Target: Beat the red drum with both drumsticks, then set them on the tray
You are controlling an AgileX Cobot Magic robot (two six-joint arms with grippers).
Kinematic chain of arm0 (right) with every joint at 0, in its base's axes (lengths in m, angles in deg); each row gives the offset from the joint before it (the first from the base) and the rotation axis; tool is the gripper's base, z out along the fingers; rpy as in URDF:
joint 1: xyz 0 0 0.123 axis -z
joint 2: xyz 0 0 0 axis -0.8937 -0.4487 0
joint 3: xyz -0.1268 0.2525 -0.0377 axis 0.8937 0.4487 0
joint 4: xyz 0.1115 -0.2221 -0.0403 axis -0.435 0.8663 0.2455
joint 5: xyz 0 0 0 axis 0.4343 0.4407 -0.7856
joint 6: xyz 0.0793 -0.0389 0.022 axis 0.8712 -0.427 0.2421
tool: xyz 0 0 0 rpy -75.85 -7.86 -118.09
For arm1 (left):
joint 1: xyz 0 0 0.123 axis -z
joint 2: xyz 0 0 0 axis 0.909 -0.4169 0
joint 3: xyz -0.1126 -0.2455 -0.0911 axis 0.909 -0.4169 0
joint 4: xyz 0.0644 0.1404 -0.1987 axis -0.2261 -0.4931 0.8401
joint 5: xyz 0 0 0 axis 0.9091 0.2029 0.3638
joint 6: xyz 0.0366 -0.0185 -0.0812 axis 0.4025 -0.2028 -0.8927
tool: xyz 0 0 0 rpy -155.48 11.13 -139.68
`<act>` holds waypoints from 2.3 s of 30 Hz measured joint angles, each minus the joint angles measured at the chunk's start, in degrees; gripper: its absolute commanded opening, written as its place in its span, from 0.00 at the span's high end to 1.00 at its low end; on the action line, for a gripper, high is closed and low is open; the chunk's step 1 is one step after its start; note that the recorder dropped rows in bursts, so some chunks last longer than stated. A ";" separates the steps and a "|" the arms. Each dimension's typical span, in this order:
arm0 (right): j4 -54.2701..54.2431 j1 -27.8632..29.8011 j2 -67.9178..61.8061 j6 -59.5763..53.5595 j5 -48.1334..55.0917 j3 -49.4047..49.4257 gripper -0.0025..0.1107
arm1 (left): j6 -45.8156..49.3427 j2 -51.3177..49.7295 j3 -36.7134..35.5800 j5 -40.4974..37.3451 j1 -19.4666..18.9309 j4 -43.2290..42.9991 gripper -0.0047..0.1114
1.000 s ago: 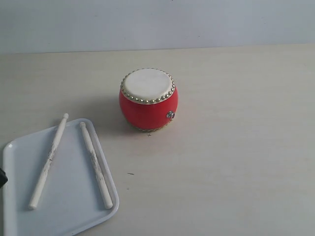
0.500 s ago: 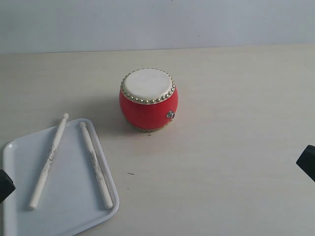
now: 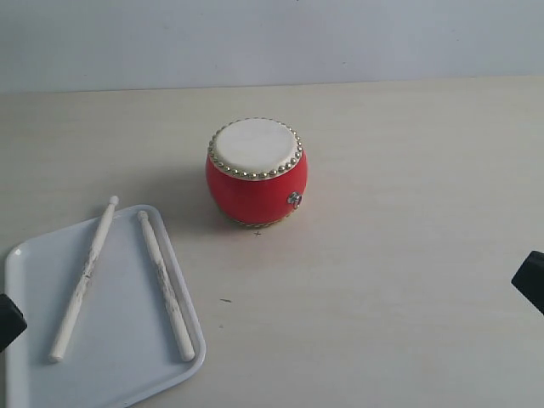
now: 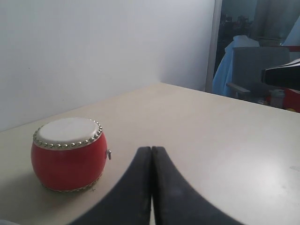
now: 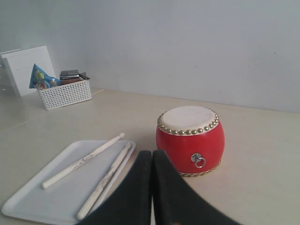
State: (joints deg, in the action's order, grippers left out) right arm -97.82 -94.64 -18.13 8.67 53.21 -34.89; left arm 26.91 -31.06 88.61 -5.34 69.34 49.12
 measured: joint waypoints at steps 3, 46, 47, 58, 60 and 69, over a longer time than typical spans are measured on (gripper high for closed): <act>0.00 0.00 0.00 0.00 0.00 0.00 0.98 | -2.81 0.00 0.00 1.14 0.00 0.00 0.96; 0.00 0.00 0.00 0.00 -0.09 0.00 0.98 | -87.89 4.29 0.07 30.38 0.00 -69.68 0.96; 0.00 0.00 0.00 0.00 -0.09 0.00 0.98 | -87.68 4.29 0.07 30.15 0.00 -69.87 0.96; 0.00 0.00 0.00 0.00 -0.09 0.00 0.98 | -92.17 4.29 -0.05 28.61 0.00 -80.19 0.96; 0.00 0.00 0.00 0.00 -0.09 0.00 0.98 | -92.05 4.29 -0.05 27.69 0.00 -80.08 0.96; 0.00 0.00 0.00 0.00 -0.09 0.00 0.98 | -91.92 4.29 -0.05 26.95 0.00 -80.08 0.96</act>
State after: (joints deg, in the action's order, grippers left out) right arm -97.82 -94.64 -18.13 8.67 53.12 -34.89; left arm -65.01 -26.77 88.55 21.61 69.34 -30.96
